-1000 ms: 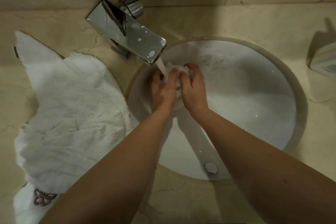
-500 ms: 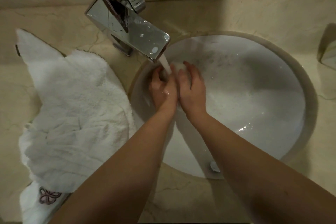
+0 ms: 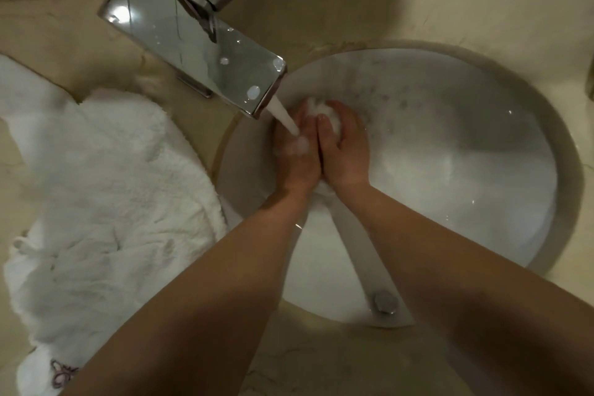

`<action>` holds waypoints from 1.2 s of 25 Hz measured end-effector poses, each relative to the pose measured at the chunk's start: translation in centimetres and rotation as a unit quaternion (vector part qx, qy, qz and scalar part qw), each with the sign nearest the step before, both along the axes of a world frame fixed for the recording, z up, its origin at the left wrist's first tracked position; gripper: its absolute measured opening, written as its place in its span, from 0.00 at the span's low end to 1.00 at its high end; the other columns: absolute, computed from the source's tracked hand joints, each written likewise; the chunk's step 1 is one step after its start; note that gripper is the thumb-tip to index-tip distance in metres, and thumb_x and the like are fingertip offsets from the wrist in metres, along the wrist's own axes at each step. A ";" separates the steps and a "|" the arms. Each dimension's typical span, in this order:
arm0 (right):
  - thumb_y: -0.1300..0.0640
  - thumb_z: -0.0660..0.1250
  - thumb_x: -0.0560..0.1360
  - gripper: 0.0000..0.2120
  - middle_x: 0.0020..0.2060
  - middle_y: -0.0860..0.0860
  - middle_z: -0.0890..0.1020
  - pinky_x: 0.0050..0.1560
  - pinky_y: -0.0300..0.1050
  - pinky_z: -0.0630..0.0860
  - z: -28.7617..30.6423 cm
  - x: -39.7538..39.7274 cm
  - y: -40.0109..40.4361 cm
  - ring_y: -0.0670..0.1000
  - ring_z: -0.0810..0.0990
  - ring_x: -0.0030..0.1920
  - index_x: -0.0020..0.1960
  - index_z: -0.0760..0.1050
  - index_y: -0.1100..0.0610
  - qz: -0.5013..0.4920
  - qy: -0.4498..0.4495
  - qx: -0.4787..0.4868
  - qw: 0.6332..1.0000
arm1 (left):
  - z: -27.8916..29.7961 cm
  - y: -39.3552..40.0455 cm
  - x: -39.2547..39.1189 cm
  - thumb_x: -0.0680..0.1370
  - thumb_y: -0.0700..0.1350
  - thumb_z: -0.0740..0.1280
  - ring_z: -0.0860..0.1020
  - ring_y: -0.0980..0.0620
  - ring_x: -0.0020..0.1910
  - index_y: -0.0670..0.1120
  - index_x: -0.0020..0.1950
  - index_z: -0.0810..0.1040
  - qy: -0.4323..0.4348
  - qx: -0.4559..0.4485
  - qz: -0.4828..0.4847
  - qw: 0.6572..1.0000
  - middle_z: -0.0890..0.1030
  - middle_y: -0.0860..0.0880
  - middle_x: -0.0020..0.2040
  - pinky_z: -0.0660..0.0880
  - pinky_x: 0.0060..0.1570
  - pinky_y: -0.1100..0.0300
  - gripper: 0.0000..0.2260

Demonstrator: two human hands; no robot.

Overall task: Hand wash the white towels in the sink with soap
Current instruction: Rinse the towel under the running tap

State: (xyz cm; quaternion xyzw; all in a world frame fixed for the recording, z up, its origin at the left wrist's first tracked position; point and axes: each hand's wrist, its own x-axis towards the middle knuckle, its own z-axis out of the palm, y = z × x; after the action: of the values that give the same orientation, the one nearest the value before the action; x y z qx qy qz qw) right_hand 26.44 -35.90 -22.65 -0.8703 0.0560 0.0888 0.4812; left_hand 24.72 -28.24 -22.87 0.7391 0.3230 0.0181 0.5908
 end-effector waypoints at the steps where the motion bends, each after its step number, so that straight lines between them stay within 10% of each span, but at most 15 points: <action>1: 0.39 0.55 0.76 0.27 0.58 0.54 0.80 0.53 0.37 0.68 -0.3 0.5 -0.1 0.53 0.77 0.57 0.65 0.75 0.54 0.007 -0.005 -0.016 1.000 | 0.2 -0.1 0.3 0.82 0.49 0.60 0.71 0.71 0.56 0.45 0.66 0.78 -0.002 0.036 0.004 0.999 0.79 0.50 0.62 0.59 0.59 0.81 0.16; 5: 0.44 0.54 0.76 0.26 0.47 0.62 0.81 0.45 0.41 0.66 -1.0 2.2 -0.6 0.61 0.79 0.45 0.57 0.78 0.64 0.044 -0.092 -0.063 0.993 | -0.2 -0.4 0.6 0.80 0.44 0.62 0.73 0.51 0.49 0.39 0.53 0.81 -0.133 0.252 -0.003 0.959 0.81 0.41 0.48 0.66 0.55 0.70 0.12; 10: 0.56 0.56 0.74 0.18 0.34 0.63 0.81 0.30 0.45 0.74 -1.5 4.3 -1.0 0.61 0.80 0.30 0.44 0.79 0.69 0.121 -0.246 -0.166 0.947 | -2.0 -1.8 1.6 0.77 0.40 0.68 0.71 0.49 0.40 0.41 0.48 0.80 -0.081 0.417 0.029 0.905 0.79 0.42 0.41 0.73 0.41 0.56 0.04; 17: 0.45 0.52 0.78 0.25 0.37 0.59 0.80 0.36 0.43 0.67 -0.9 4.1 -1.0 0.56 0.77 0.35 0.52 0.76 0.66 0.103 -0.101 -0.081 0.986 | -0.5 -2.3 2.1 0.80 0.53 0.58 0.79 0.41 0.40 0.40 0.54 0.82 -0.023 0.334 0.059 0.940 0.79 0.39 0.44 0.74 0.42 0.55 0.20; 24: 0.37 0.60 0.79 0.26 0.54 0.58 0.82 0.45 0.42 0.66 1.1 2.7 -1.7 0.58 0.80 0.55 0.60 0.74 0.60 -0.003 0.147 -0.093 0.985 | 3.1 -2.4 2.8 0.75 0.64 0.66 0.68 0.45 0.72 0.44 0.72 0.70 0.182 0.061 0.097 0.977 0.72 0.43 0.70 0.62 0.72 0.54 0.32; 27: 0.38 0.60 0.76 0.21 0.51 0.56 0.81 0.49 0.49 0.75 2.0 1.8 -1.3 0.56 0.80 0.52 0.55 0.74 0.57 -0.020 0.134 0.014 0.991 | 3.6 -1.2 3.8 0.68 0.73 0.63 0.75 0.49 0.66 0.46 0.65 0.78 0.186 -0.029 0.115 0.975 0.80 0.47 0.62 0.68 0.69 0.54 0.38; 30: 0.43 0.60 0.71 0.20 0.52 0.53 0.77 0.52 0.45 0.74 3.8 0.1 -1.0 0.51 0.77 0.52 0.56 0.70 0.54 -0.054 0.085 0.104 0.989 | 4.7 -0.1 3.6 0.70 0.62 0.74 0.82 0.53 0.55 0.43 0.59 0.81 0.116 -0.100 0.160 0.975 0.84 0.49 0.53 0.75 0.58 0.59 0.27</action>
State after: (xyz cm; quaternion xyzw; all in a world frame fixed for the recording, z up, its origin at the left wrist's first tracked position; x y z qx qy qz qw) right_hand 26.55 -36.94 -18.87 -0.8002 0.1342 0.1421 0.5669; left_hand 28.30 -28.36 -18.19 0.6123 0.5037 -0.0056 0.6094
